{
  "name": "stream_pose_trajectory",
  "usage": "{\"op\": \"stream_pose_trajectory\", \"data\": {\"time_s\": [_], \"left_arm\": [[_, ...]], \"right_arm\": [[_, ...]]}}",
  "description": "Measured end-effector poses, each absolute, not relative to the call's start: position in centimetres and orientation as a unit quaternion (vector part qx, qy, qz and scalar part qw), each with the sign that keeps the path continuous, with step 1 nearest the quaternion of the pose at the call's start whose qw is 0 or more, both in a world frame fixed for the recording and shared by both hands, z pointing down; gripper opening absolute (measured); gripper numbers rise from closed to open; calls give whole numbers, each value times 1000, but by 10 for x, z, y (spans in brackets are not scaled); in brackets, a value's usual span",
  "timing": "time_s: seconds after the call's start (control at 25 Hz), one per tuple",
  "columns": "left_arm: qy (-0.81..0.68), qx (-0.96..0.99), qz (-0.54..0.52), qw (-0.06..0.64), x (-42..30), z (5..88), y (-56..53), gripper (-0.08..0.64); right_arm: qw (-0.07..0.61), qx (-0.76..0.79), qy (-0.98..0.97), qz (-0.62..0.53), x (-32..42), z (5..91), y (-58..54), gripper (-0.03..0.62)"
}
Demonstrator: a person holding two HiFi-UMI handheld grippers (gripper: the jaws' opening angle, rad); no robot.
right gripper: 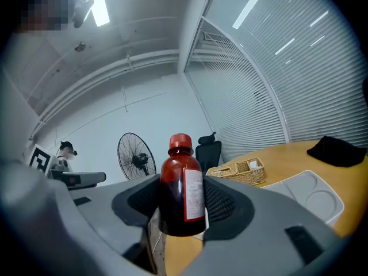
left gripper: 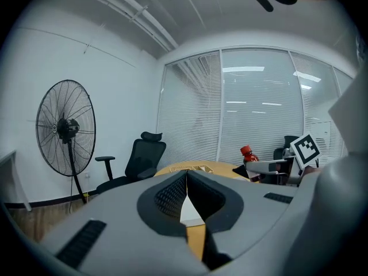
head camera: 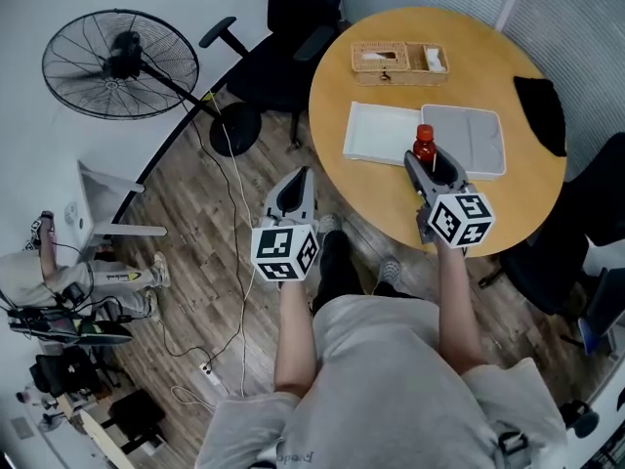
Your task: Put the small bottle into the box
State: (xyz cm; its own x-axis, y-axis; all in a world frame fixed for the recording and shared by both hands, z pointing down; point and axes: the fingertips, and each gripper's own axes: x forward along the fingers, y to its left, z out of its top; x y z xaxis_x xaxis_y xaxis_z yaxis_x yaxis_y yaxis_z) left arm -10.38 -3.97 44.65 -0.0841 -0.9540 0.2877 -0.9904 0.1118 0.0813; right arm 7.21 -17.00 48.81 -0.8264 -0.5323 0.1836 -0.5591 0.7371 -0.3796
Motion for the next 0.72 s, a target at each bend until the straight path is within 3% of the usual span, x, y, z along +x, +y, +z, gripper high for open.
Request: {"op": "stream_pose_trajectory", "data": {"time_s": [0.72], "left_arm": [[-596, 785, 91, 142, -132, 457, -215, 29]], "right_arm": [[44, 444, -863, 236, 59, 507, -258, 227]]}}
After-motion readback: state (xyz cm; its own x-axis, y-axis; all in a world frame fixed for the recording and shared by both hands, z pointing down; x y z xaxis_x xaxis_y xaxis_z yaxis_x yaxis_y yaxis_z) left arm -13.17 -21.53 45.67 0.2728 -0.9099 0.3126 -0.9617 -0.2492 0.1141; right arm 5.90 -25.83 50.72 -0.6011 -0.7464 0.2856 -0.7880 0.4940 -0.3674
